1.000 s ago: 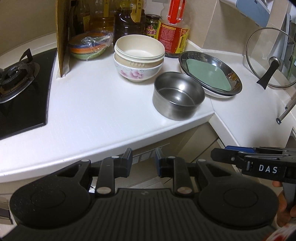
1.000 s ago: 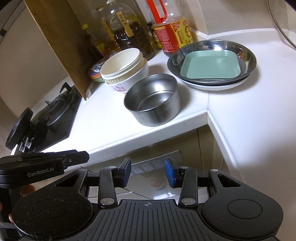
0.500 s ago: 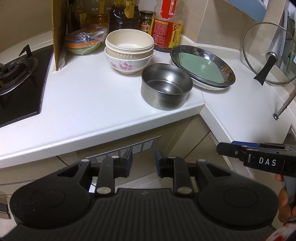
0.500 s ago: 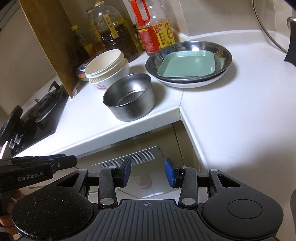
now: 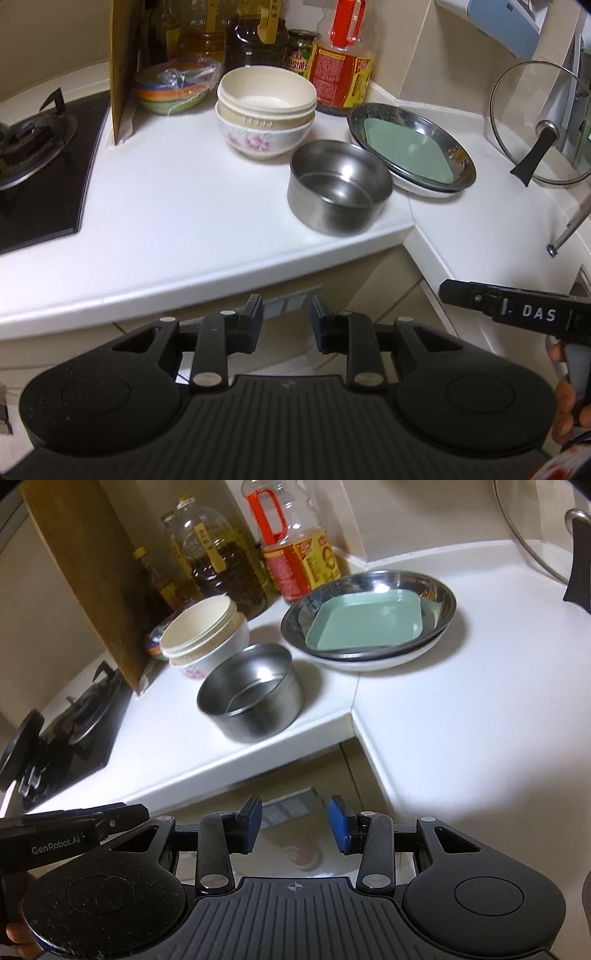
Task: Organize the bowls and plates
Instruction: 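Move both grippers toward the rim of the small steel pot, then close the left gripper on the steel pot rim while the right gripper closes beside it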
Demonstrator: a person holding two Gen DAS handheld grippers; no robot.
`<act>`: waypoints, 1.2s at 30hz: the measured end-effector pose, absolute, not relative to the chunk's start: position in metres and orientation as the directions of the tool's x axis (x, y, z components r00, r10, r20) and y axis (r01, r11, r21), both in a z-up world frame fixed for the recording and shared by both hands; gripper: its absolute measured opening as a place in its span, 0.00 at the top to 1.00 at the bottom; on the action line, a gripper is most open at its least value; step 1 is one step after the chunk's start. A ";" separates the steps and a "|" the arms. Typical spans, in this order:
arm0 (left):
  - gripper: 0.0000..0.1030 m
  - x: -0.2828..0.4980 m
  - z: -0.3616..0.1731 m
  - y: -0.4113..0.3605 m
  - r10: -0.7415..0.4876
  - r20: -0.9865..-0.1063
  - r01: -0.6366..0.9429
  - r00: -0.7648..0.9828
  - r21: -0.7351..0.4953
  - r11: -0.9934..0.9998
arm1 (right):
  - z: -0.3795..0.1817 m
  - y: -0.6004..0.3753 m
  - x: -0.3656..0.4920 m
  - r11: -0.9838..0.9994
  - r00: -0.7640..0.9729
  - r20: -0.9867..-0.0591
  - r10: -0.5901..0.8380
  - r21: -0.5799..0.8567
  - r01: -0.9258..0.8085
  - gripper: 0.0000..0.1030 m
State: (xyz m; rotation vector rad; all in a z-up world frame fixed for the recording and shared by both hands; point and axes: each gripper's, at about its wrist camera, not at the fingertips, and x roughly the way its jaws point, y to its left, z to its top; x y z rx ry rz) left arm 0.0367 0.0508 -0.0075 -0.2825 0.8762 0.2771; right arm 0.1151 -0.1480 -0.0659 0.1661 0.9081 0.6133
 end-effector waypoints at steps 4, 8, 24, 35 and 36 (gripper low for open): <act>0.76 0.054 -0.008 0.061 0.096 -0.765 -0.321 0.637 -0.150 0.935 | -0.064 -0.146 0.123 0.821 0.485 -0.664 0.569 0.418 -0.390 0.61; 0.75 0.076 -0.005 0.072 0.064 -0.752 -0.285 0.656 -0.169 0.943 | -0.060 -0.139 0.133 0.841 0.516 -0.665 0.540 0.401 -0.363 0.61; 0.74 0.148 -0.016 0.117 -0.005 -0.736 -0.229 0.677 -0.217 0.949 | -0.060 -0.087 0.193 0.878 0.600 -0.642 0.478 0.375 -0.297 0.61; 0.78 0.168 -0.033 0.121 -0.016 -0.760 -0.194 0.650 -0.187 0.963 | -0.075 -0.061 0.208 0.901 0.605 -0.667 0.434 0.304 -0.311 0.80; 0.79 0.168 -0.033 0.122 -0.023 -0.758 -0.190 0.652 -0.193 0.963 | -0.076 -0.060 0.208 0.902 0.606 -0.668 0.431 0.301 -0.310 0.81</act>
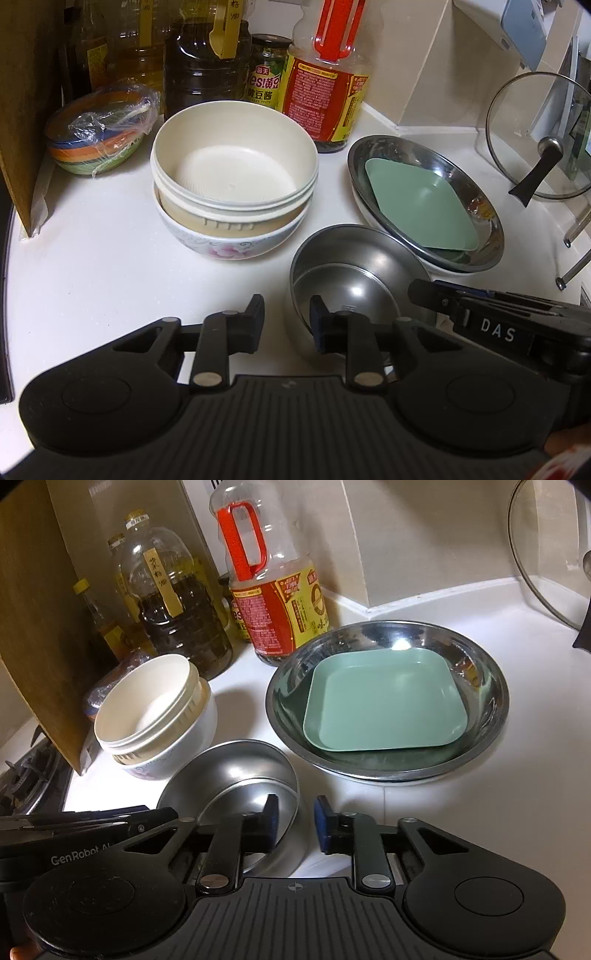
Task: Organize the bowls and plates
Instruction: 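Close the left gripper on the steel pot rim while the right gripper closes beside it, then carry the steel pot with both grippers and lower it into the cream bowls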
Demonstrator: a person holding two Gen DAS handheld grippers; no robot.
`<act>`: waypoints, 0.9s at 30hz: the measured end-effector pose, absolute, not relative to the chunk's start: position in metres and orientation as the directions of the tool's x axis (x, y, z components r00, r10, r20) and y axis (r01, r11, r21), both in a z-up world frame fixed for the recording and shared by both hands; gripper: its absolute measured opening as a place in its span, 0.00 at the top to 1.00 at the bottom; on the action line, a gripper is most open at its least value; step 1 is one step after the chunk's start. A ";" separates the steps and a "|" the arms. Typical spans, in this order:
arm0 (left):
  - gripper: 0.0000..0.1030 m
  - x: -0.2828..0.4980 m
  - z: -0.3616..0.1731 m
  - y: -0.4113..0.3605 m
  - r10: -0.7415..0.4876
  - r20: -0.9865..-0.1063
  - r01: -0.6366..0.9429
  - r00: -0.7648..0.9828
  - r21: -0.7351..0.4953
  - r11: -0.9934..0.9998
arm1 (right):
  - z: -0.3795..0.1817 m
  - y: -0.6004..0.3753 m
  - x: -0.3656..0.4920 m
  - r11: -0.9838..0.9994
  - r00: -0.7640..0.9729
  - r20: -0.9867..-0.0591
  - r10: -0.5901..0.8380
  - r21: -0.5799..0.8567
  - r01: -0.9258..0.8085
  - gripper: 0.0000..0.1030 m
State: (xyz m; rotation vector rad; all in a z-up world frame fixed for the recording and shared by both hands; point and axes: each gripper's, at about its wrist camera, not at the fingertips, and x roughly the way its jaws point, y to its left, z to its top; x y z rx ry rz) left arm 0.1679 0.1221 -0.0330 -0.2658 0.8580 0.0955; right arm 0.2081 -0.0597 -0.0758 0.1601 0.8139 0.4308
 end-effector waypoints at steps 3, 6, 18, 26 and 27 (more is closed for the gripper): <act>0.82 0.168 -0.033 0.122 -0.031 -0.755 -0.178 0.655 -0.194 0.965 | -0.077 -0.057 0.207 0.905 0.614 -0.666 0.425 0.284 -0.318 0.88; 0.88 0.168 -0.033 0.120 -0.037 -0.750 -0.166 0.661 -0.193 0.967 | -0.077 -0.054 0.206 0.907 0.620 -0.663 0.419 0.270 -0.324 0.92; 0.92 0.159 -0.029 0.115 -0.025 -0.732 -0.161 0.681 -0.183 0.970 | -0.075 -0.055 0.201 0.902 0.614 -0.665 0.426 0.254 -0.350 0.92; 0.92 0.141 -0.020 0.115 -0.029 -0.716 -0.167 0.697 -0.202 0.965 | -0.064 -0.060 0.189 0.888 0.608 -0.652 0.454 0.275 -0.368 0.92; 0.92 0.139 -0.018 0.115 -0.030 -0.712 -0.168 0.701 -0.206 0.964 | -0.062 -0.061 0.187 0.886 0.609 -0.648 0.458 0.278 -0.370 0.92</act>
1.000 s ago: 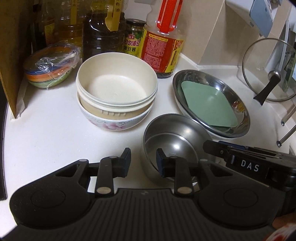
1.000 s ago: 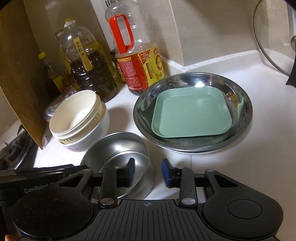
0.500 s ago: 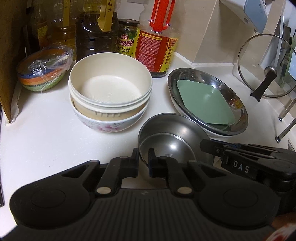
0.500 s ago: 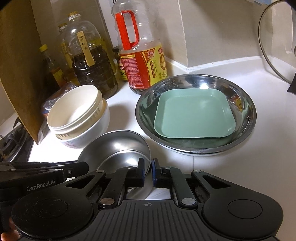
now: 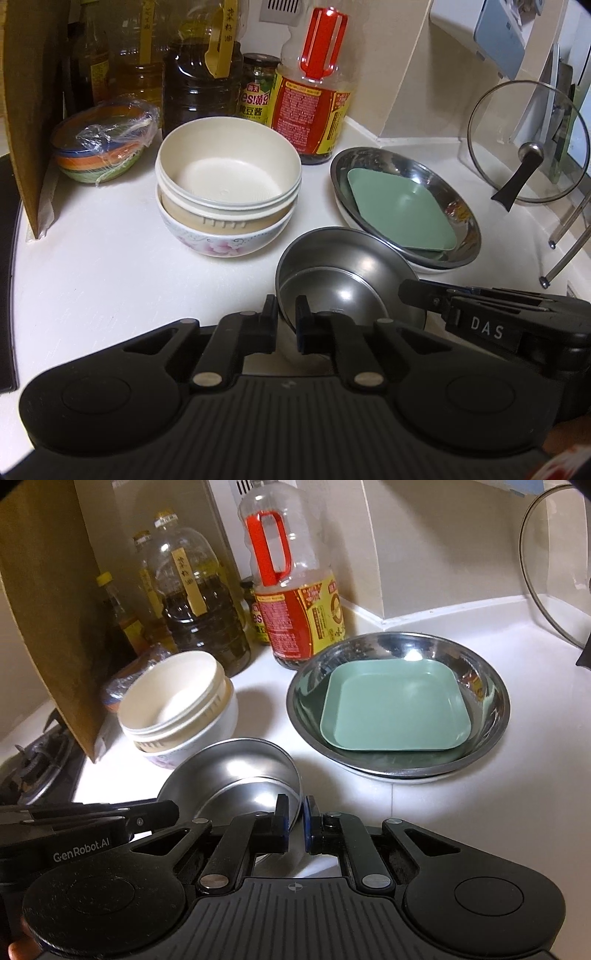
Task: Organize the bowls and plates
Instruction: 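Carry the steel pot with both grippers and lower it into the cream bowls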
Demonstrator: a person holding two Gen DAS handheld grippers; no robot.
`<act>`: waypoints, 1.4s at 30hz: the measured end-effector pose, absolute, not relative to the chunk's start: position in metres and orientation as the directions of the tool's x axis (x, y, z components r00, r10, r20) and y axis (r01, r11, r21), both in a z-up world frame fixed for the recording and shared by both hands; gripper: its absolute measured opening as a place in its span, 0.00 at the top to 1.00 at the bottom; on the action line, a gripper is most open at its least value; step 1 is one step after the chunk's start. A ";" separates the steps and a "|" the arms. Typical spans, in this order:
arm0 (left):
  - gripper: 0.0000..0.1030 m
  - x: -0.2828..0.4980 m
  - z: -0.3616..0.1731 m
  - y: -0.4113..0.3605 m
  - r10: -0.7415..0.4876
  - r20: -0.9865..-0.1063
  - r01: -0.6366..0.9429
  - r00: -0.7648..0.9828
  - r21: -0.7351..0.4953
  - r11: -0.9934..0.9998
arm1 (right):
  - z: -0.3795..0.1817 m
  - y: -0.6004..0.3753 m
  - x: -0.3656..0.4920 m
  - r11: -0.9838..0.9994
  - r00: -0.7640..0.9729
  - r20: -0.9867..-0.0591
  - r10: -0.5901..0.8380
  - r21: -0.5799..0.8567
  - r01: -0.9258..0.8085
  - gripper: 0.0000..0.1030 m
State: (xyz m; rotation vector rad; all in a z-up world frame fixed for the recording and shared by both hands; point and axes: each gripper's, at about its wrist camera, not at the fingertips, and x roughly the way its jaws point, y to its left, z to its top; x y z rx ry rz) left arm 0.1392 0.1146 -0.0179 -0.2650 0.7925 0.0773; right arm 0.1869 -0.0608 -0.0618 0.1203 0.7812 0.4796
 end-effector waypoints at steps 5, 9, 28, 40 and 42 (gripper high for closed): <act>0.92 0.129 -0.006 0.112 -0.031 -0.693 -0.163 0.721 -0.214 0.963 | -0.049 -0.065 0.177 0.878 0.615 -0.629 0.475 0.288 -0.383 0.92; 0.92 0.123 0.003 0.111 -0.033 -0.679 -0.163 0.734 -0.223 0.961 | -0.041 -0.069 0.173 0.870 0.620 -0.612 0.490 0.298 -0.393 0.92; 0.92 0.117 0.044 0.130 0.013 -0.597 -0.173 0.802 -0.212 0.962 | -0.002 -0.061 0.178 0.829 0.644 -0.525 0.557 0.311 -0.464 0.92; 0.92 0.132 0.055 0.161 0.072 -0.566 -0.222 0.821 -0.201 0.954 | 0.015 -0.028 0.206 0.800 0.627 -0.502 0.596 0.313 -0.512 0.92; 0.92 0.136 0.056 0.165 0.082 -0.561 -0.228 0.824 -0.196 0.954 | 0.016 -0.024 0.212 0.797 0.621 -0.503 0.601 0.314 -0.516 0.92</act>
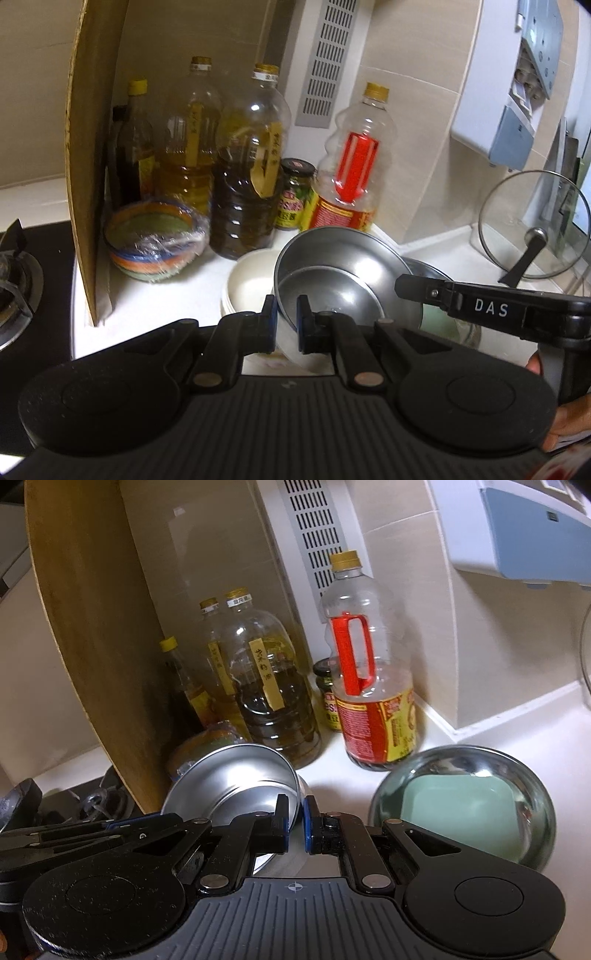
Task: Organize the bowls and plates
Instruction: 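Carry the steel pot with both grippers and lower it into the cream bowls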
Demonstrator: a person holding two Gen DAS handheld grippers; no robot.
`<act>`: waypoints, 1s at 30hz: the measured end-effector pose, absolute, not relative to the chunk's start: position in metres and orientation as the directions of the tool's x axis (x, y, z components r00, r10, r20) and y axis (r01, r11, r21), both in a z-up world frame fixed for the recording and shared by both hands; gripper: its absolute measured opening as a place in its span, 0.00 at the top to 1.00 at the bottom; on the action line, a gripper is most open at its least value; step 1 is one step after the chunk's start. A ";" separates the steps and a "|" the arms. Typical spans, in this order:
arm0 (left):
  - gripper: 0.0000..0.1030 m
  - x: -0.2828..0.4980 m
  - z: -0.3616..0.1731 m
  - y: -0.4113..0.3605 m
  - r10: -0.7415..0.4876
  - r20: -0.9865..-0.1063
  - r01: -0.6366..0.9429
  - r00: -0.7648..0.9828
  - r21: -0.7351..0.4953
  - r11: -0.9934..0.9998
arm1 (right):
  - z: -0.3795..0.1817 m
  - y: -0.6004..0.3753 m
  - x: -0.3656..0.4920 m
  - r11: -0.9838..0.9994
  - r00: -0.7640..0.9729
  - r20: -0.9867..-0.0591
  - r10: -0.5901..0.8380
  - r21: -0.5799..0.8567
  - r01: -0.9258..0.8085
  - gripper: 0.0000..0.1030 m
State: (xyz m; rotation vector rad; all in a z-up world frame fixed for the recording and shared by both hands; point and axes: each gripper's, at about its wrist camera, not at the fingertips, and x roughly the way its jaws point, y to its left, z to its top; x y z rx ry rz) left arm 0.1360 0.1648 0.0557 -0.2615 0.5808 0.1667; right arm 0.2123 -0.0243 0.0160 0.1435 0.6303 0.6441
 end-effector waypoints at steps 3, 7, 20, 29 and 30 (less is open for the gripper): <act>0.92 0.142 0.056 0.170 0.092 -0.555 -0.236 0.827 -0.195 0.952 | 0.018 -0.017 0.221 0.794 0.618 -0.503 0.604 0.311 -0.522 0.92; 0.92 0.149 0.057 0.176 0.104 -0.553 -0.247 0.826 -0.191 0.950 | 0.018 -0.009 0.233 0.789 0.613 -0.501 0.611 0.319 -0.525 0.92; 0.92 0.168 0.046 0.192 0.120 -0.569 -0.269 0.814 -0.186 0.945 | 0.005 0.009 0.258 0.788 0.598 -0.521 0.609 0.312 -0.531 0.92; 0.91 0.175 0.038 0.198 0.114 -0.594 -0.276 0.796 -0.189 0.943 | -0.002 0.017 0.268 0.789 0.581 -0.544 0.605 0.313 -0.529 0.92; 0.91 0.176 0.037 0.199 0.113 -0.597 -0.276 0.794 -0.190 0.942 | -0.003 0.017 0.269 0.789 0.579 -0.546 0.605 0.313 -0.529 0.92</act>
